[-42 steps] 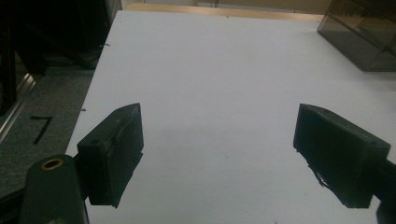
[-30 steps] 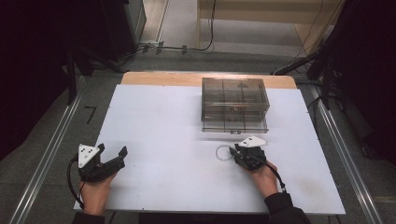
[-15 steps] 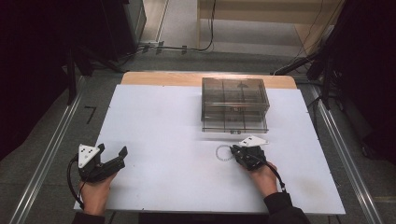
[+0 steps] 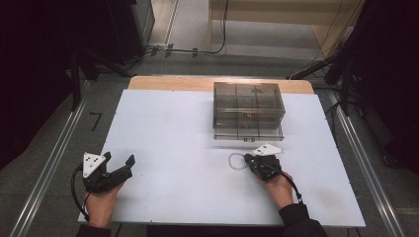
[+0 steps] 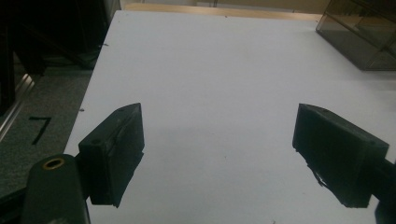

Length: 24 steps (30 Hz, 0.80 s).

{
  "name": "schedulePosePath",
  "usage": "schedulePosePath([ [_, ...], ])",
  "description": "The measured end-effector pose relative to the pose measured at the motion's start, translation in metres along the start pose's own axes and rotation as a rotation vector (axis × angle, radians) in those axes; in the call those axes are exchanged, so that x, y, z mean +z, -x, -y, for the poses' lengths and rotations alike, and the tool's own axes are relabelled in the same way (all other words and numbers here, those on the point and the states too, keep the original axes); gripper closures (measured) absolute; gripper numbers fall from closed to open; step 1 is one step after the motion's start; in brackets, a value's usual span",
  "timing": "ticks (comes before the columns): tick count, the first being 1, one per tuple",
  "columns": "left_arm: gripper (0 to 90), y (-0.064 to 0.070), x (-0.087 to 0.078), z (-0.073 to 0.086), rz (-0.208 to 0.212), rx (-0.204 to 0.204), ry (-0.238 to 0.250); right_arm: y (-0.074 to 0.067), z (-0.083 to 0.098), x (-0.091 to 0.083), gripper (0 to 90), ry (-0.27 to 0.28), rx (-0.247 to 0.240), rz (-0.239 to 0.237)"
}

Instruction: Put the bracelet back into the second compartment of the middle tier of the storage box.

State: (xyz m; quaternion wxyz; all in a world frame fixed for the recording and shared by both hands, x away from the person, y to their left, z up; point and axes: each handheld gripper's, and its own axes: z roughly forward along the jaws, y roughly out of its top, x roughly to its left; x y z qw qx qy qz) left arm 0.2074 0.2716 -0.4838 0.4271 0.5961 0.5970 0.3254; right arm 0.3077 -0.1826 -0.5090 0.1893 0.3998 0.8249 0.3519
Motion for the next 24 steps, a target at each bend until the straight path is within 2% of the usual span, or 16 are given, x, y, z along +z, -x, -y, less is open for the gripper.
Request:
schedulePosePath([
  [9,16.8,0.0,0.0,0.0,-0.001,0.0,-0.001,0.001,-0.001,-0.002,84.4,0.021,-0.002,0.0],
  [17,16.8,0.0,0.0,0.0,0.0,0.001,-0.002,0.002,-0.004,-0.008,84.4,0.038,0.018,-0.003],
  [20,16.8,0.0,0.0,0.0,0.001,0.003,-0.002,0.0,-0.006,-0.01,84.4,0.046,0.001,-0.001],
  [24,16.8,0.0,0.0,0.0,0.002,0.0,-0.001,0.001,-0.009,-0.014,84.4,0.041,0.006,-0.005],
])
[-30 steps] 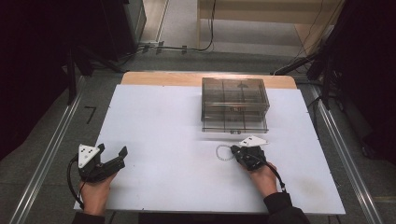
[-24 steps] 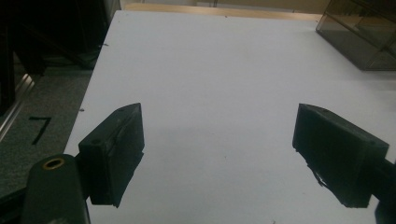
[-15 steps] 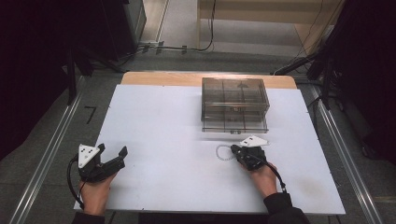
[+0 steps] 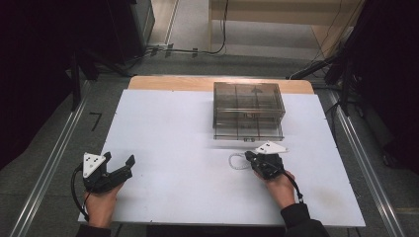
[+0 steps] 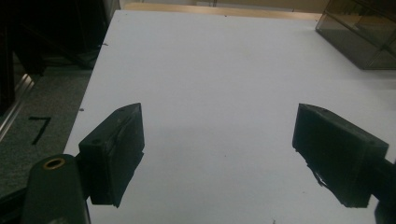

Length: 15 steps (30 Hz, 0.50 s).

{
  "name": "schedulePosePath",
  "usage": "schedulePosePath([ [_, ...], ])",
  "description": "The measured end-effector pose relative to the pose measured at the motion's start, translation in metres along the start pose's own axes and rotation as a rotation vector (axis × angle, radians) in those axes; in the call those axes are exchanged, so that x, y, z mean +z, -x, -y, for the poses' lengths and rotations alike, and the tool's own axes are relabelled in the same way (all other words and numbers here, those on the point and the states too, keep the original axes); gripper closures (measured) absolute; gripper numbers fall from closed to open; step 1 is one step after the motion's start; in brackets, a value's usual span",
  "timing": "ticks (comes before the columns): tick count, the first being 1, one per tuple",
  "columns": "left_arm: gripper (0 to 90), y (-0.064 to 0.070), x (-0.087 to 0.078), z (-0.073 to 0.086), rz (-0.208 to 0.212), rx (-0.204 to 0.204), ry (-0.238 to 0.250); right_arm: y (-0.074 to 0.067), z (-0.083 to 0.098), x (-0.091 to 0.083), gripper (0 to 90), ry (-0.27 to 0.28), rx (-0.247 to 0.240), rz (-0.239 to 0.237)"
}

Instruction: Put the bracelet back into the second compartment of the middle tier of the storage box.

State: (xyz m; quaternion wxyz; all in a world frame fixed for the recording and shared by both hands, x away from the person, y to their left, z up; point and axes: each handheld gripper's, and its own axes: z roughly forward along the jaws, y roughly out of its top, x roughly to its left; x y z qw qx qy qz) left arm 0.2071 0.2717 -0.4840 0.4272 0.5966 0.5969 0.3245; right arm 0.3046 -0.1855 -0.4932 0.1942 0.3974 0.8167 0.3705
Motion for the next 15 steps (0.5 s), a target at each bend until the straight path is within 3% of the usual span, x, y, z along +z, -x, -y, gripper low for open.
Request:
schedulePosePath([
  [15,16.9,0.0,0.001,0.0,0.004,0.003,-0.002,0.003,-0.009,-0.015,84.4,0.041,0.012,0.0],
])
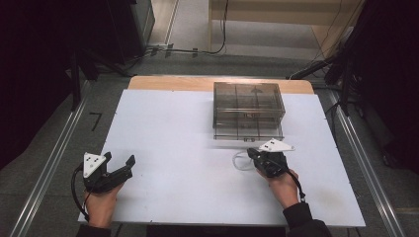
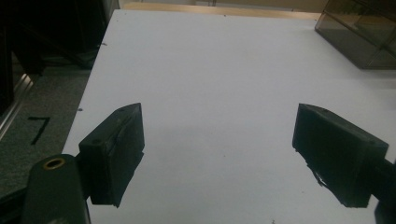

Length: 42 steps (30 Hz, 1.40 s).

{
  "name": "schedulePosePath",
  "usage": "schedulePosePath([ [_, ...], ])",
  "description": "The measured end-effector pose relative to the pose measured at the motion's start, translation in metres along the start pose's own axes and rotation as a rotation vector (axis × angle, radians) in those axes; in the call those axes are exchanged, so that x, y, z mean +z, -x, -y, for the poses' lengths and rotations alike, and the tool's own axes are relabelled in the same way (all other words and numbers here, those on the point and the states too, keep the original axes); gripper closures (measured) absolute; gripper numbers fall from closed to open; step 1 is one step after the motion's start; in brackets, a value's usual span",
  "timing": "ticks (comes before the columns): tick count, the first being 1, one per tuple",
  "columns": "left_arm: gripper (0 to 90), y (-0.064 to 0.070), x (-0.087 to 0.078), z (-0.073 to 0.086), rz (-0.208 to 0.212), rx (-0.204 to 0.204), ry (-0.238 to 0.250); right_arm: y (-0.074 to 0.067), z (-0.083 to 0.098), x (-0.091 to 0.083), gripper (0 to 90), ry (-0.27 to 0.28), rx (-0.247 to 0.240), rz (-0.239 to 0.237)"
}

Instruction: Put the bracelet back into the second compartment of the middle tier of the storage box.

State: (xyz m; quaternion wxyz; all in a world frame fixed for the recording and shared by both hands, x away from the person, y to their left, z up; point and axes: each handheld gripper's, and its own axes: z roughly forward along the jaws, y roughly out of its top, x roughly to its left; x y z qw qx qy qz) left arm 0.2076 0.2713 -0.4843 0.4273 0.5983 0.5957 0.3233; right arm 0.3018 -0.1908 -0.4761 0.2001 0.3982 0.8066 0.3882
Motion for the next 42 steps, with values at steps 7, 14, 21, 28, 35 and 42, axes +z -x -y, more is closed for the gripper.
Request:
schedulePosePath([
  [7,16.9,0.0,0.001,0.0,0.0,0.001,-0.002,0.001,-0.005,-0.008,84.4,0.029,0.018,-0.013],
  [14,16.9,0.0,0.001,0.0,0.0,0.003,-0.004,0.004,-0.008,-0.014,84.5,0.053,0.031,-0.013],
  [21,16.9,0.0,0.001,0.0,0.0,0.002,-0.005,0.006,-0.01,-0.017,84.4,0.067,0.036,-0.012],
  [28,16.9,0.0,0.002,0.0,-0.001,0.001,-0.007,0.008,-0.015,-0.021,84.5,0.085,0.043,-0.009],
  [35,16.9,0.001,0.002,0.0,-0.001,0.002,-0.006,0.01,-0.019,-0.025,84.4,0.11,0.046,-0.007],
  [42,16.9,0.0,0.002,0.001,-0.001,0.003,-0.008,0.014,-0.025,-0.029,84.4,0.135,0.058,-0.005],
])
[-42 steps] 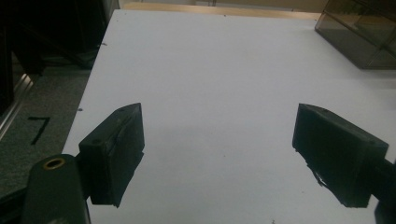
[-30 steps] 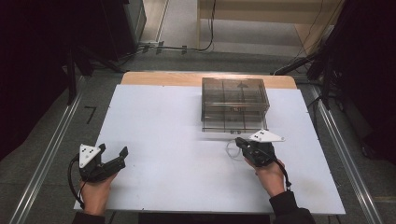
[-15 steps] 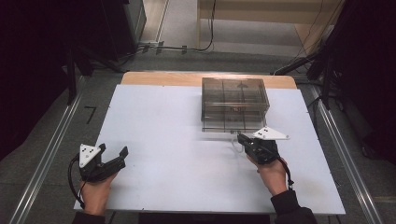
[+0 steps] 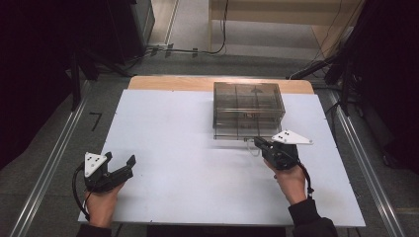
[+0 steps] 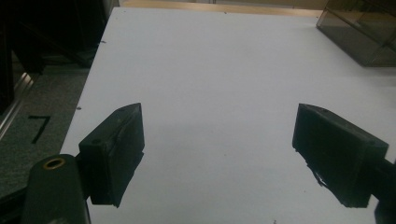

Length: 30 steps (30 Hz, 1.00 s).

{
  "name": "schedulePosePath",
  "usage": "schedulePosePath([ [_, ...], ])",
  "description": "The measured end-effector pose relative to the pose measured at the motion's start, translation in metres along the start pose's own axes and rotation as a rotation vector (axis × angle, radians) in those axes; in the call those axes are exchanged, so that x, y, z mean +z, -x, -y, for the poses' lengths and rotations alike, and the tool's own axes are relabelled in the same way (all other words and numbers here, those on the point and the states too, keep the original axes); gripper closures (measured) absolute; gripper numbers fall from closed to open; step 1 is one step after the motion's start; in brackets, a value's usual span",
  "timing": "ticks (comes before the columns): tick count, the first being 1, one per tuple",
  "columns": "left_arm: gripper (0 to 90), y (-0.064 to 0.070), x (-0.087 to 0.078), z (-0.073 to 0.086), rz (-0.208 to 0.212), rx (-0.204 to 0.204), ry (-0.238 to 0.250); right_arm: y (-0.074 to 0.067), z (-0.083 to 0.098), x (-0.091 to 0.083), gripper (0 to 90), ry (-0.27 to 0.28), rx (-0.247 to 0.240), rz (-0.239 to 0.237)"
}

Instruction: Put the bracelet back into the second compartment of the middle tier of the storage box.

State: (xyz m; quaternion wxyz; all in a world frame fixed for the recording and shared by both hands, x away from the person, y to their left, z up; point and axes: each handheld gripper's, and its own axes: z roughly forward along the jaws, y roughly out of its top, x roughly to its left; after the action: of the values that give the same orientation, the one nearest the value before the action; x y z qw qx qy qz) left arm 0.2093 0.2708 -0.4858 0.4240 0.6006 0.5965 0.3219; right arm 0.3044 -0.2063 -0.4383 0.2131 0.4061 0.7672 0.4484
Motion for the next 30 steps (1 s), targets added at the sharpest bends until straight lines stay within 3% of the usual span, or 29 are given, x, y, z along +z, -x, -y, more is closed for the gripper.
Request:
schedulePosePath([
  [16,16.9,-0.001,0.0,0.0,-0.002,-0.005,0.001,0.001,-0.018,0.002,84.4,0.038,0.019,-0.003],
  [30,16.9,-0.002,0.0,0.0,-0.002,-0.005,0.004,0.004,-0.041,0.01,84.4,0.067,0.033,0.03],
])
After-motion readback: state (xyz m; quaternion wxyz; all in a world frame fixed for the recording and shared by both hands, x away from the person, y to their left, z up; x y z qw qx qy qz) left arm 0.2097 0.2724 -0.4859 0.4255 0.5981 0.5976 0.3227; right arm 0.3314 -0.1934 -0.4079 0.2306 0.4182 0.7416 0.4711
